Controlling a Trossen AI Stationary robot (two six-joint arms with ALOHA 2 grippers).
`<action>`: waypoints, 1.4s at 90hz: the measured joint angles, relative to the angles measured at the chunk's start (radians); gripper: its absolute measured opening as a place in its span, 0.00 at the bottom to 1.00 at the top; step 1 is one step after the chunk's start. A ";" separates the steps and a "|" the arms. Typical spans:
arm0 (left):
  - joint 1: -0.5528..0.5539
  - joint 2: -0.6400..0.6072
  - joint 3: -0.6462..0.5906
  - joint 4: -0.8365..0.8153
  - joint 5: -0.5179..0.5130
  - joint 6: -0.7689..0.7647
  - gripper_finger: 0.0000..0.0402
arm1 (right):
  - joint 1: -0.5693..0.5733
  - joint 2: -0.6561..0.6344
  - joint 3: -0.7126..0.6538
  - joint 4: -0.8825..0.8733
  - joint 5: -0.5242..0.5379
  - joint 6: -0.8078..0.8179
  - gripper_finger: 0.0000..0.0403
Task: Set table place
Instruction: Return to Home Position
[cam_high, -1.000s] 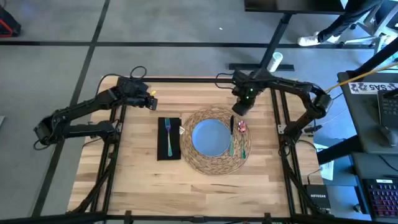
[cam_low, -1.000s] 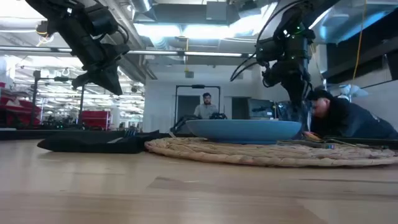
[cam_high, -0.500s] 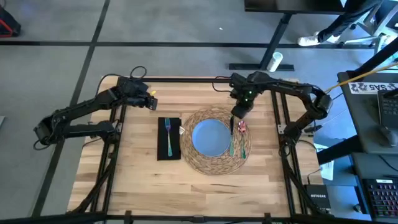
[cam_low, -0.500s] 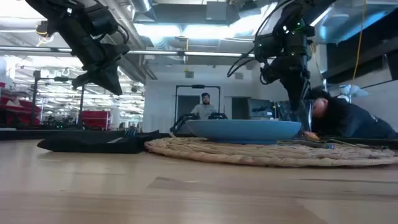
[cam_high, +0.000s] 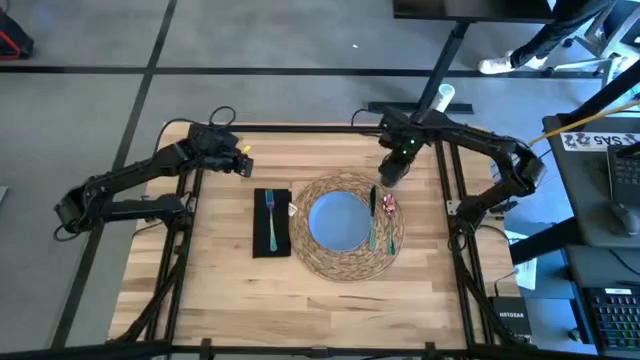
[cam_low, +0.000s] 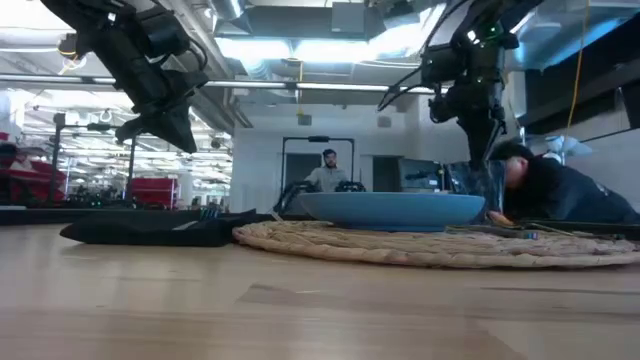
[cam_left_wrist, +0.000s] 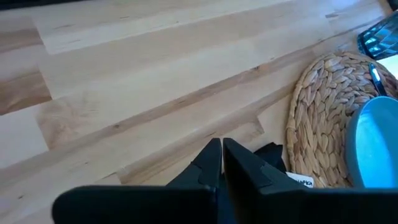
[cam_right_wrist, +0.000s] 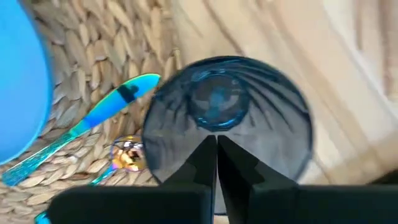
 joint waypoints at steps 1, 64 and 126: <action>0.000 0.000 0.000 0.000 0.000 0.000 0.00 | -0.002 -0.002 0.000 0.000 0.000 -0.002 0.00; -0.123 0.000 -0.001 0.263 0.007 0.128 0.00 | 0.129 -0.310 -0.009 0.187 -0.027 0.051 0.00; -0.510 -0.225 -0.092 0.600 -0.191 0.204 0.00 | 0.516 -0.686 -0.316 0.412 0.134 0.302 0.00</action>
